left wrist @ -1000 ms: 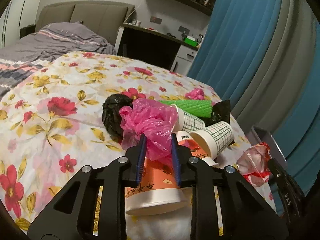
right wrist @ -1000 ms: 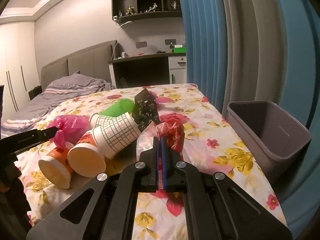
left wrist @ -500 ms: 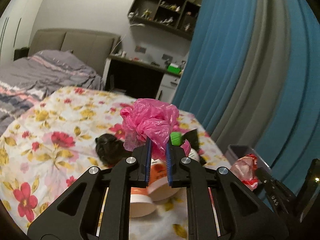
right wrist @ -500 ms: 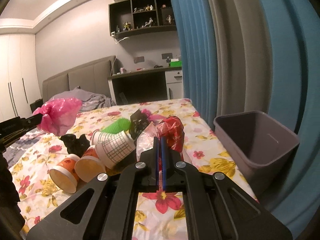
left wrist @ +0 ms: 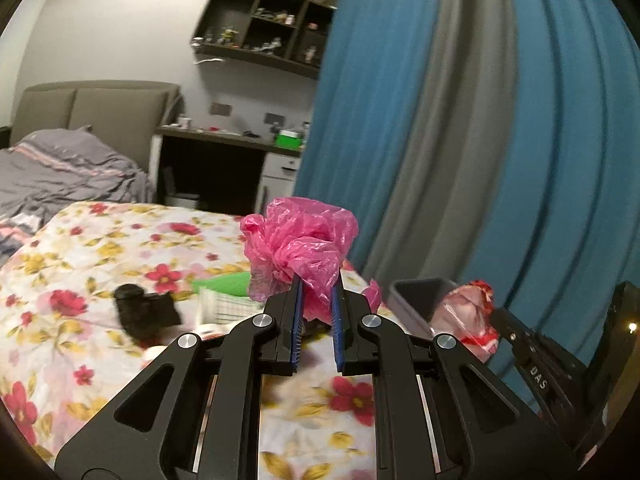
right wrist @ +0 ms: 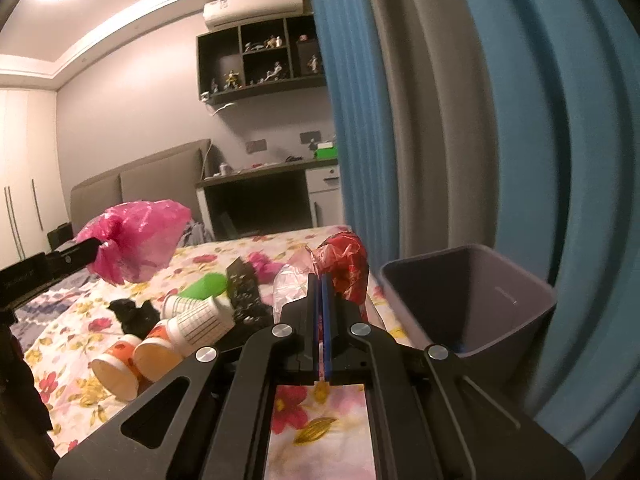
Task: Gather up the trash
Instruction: 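Carry the wrapper and pink bag over the grey bin and open both tools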
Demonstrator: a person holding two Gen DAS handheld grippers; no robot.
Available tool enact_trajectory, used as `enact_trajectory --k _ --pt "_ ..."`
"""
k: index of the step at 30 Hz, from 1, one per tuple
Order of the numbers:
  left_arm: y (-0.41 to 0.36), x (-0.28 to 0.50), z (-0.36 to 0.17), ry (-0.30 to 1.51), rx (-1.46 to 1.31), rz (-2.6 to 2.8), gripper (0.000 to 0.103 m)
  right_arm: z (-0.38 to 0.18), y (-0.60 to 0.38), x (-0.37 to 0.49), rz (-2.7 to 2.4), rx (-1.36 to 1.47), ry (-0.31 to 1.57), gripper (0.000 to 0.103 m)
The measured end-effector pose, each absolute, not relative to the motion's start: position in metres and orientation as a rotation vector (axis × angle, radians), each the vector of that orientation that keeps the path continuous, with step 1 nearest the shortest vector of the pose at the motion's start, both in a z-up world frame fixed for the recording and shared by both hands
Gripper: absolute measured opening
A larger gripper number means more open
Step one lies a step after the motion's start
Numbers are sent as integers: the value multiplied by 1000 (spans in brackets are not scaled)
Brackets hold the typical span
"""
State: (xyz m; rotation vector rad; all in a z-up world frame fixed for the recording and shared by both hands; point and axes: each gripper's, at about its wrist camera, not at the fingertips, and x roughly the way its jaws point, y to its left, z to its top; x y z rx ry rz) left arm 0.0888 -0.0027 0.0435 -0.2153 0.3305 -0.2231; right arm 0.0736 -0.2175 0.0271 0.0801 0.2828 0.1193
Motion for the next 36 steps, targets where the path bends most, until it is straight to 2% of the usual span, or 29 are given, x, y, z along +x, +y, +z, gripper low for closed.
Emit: enact_trajectory --k 18,36 --pt "-134 165 37 372 -150 -481 12 53 -306 102 -102 71 180 2" --pt "-221 230 -13 478 -115 -608 12 13 -346 148 -171 95 277 2"
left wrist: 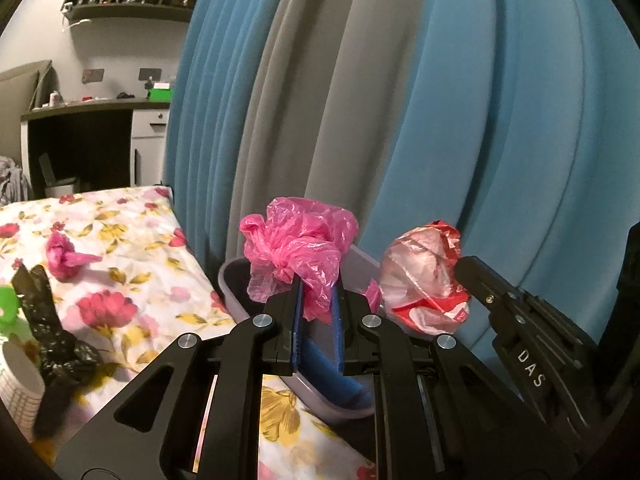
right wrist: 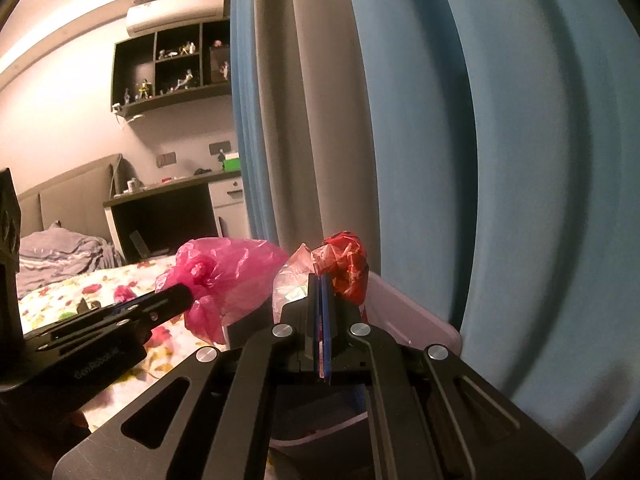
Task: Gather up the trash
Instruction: 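Carry the wrapper and pink bag over the grey bin and open both tools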
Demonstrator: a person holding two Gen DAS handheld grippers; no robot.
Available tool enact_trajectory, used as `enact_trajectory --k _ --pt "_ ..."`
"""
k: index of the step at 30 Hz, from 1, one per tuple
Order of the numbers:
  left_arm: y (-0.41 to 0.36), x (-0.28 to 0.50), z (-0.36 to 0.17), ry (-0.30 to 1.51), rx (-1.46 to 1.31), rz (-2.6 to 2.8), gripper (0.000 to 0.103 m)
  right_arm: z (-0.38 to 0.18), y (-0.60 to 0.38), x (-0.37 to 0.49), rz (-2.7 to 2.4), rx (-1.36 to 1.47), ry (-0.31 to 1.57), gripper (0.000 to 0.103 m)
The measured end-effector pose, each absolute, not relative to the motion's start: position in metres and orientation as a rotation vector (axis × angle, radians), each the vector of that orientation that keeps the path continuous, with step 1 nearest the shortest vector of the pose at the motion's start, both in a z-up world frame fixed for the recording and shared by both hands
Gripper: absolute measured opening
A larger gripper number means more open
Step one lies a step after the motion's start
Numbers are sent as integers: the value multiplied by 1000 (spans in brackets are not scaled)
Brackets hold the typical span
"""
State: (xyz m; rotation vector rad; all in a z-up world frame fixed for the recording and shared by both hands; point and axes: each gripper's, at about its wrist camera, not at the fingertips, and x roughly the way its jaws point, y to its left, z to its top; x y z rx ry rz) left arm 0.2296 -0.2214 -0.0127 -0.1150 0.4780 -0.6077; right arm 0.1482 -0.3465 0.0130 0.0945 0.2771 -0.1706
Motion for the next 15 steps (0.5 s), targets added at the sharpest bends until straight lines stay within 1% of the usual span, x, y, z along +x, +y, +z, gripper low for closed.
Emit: enact_trajectory --k 15 --pt "-241 250 -41 562 -114 -643 12 -9 -347 172 -164 116 381 2"
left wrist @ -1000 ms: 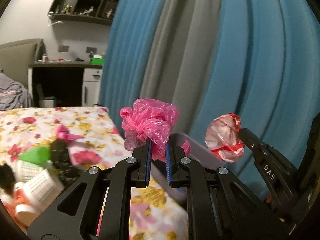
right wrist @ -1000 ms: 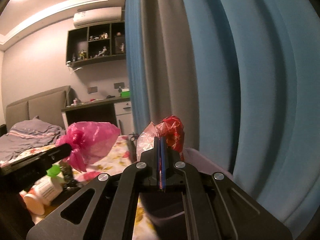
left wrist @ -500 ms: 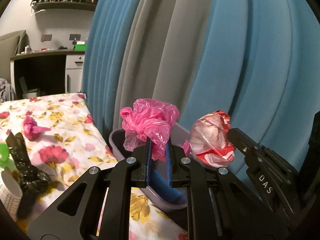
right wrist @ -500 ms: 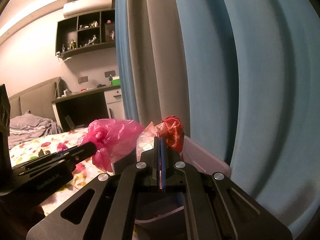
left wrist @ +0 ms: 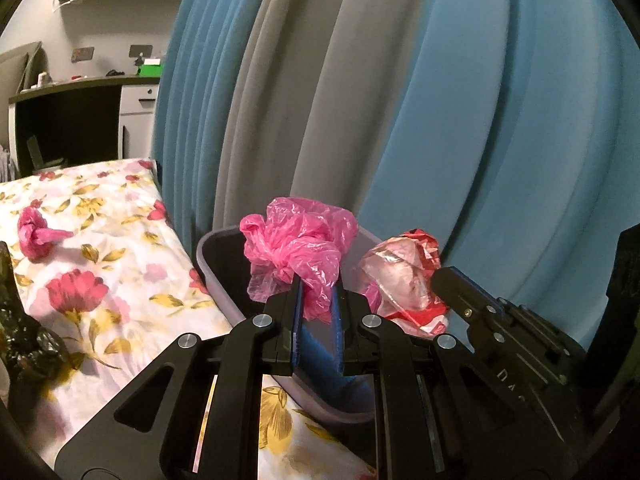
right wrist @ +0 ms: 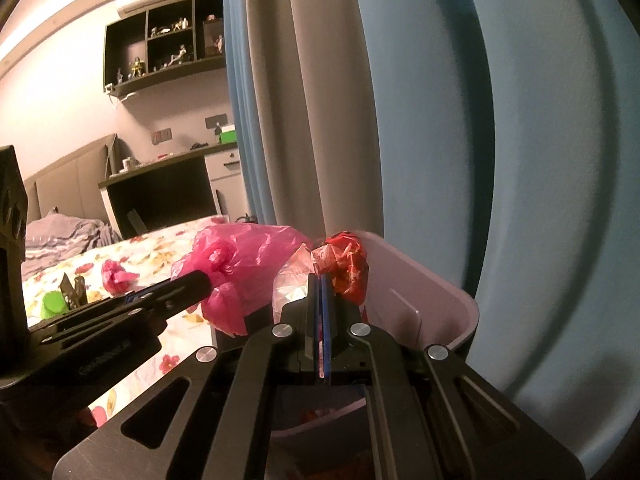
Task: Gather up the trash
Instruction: 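Carry the wrapper and pink bag over the grey bin and open both tools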
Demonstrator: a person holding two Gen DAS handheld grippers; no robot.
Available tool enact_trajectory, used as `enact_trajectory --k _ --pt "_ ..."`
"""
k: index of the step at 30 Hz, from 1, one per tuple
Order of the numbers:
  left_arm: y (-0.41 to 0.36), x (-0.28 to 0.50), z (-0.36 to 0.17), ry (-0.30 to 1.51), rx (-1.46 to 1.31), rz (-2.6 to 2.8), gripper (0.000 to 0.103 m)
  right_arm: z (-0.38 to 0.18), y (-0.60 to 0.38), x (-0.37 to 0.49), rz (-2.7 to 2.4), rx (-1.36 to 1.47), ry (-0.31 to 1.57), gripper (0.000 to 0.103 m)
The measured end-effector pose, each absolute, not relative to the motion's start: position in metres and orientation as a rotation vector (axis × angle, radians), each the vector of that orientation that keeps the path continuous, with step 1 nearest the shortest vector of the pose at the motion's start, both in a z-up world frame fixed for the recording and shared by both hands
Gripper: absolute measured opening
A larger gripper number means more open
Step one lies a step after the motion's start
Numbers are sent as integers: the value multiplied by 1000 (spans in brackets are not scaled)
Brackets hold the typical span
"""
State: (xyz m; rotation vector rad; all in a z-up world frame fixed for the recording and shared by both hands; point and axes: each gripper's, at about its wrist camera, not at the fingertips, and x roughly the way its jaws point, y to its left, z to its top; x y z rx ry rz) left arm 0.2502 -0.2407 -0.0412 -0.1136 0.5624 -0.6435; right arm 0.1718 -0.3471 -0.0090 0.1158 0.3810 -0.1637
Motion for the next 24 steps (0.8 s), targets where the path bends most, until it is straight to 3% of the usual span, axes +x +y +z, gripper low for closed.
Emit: enact_trajectory --k 15,20,23,24 --pt "-253 262 -61 663 -127 -707 13 -24 -356 179 -143 141 466 2" --pt "-248 269 -67 713 -181 -735 18 -27 -360 178 -140 153 477 3" --pt "-241 274 -70 743 -232 -739 33 -29 -362 179 -138 162 489 4" --pt "-238 274 -70 743 -239 -734 43 -29 -363 180 -138 164 492 4"
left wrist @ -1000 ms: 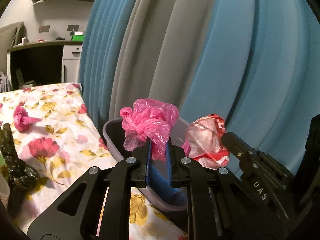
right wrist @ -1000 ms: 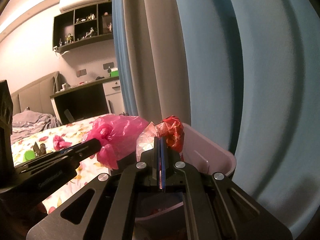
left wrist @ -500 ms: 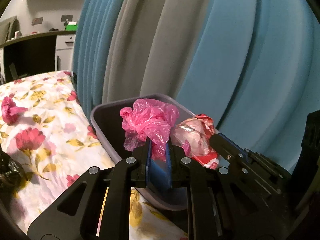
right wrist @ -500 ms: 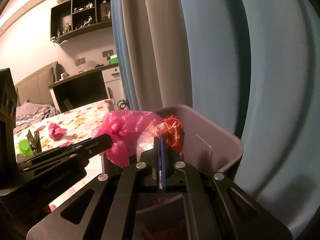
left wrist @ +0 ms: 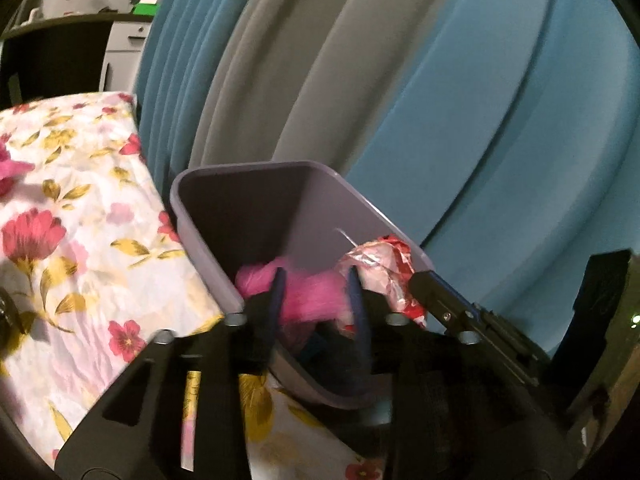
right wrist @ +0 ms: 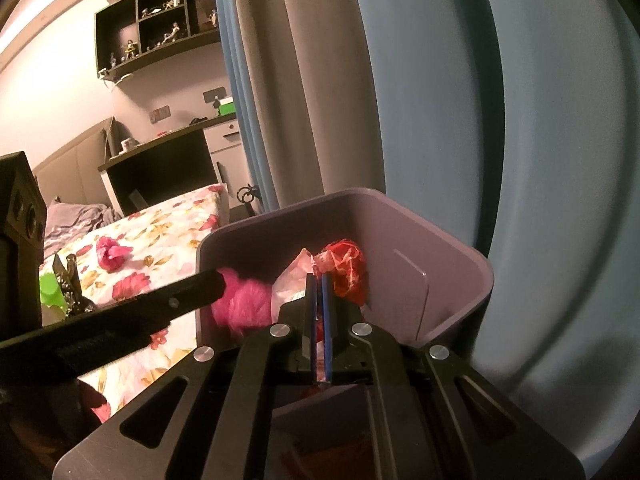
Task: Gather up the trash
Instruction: 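Carry the wrapper and pink bag over the grey bin and open both tools, then move both open tools back over the remaining cups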
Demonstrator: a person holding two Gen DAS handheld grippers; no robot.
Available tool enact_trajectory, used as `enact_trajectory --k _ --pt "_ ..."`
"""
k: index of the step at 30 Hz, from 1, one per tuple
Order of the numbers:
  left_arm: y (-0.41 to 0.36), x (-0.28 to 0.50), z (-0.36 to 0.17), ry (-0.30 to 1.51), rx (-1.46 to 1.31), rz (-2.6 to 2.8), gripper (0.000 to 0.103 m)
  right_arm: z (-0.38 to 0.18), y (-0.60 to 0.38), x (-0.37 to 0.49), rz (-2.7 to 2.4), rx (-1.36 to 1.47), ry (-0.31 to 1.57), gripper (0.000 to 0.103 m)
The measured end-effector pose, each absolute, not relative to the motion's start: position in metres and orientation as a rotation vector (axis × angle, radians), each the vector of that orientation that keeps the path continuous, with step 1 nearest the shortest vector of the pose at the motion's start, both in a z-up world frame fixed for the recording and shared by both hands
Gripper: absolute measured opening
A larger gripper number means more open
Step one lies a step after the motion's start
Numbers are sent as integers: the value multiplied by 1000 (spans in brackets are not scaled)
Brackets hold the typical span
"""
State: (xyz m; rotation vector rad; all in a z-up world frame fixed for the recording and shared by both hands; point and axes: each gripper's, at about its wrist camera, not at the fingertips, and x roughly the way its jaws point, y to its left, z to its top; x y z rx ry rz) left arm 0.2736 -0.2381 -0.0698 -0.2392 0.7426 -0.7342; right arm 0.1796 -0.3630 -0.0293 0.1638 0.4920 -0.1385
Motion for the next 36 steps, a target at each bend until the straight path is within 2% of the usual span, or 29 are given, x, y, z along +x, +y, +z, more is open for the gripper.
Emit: enact_trajectory --k 1,2,4,5,7,9,11,14,19,36 --pt "-236 274 -69 738 -247 -729 52 -29 -363 180 -140 165 494 7" --pt "-233 273 -68 734 -258 -730 55 -29 -363 179 -140 165 492 11" --pt "-226 273 -64 720 -276 -711 67 -26 -363 177 -140 165 483 30" --pt "-224 271 -63 715 -280 -700 70 -25 -362 176 -138 165 478 31" --pt "-216 269 -59 703 -294 -663 82 -23 -361 174 -146 159 469 31" --pt "-208 266 -54 691 -301 -623 88 -22 -362 172 -148 161 464 34" --pt "-199 261 -49 674 -297 -582 91 -19 -362 167 -154 166 450 51" --pt "-186 252 -45 659 -277 -529 94 -14 -360 158 -172 172 423 69" --pt "-166 231 -37 633 -262 -470 96 -6 -351 141 -185 152 384 84" --pt "-73 141 -13 515 -214 -255 97 12 -289 87 -91 139 304 92"
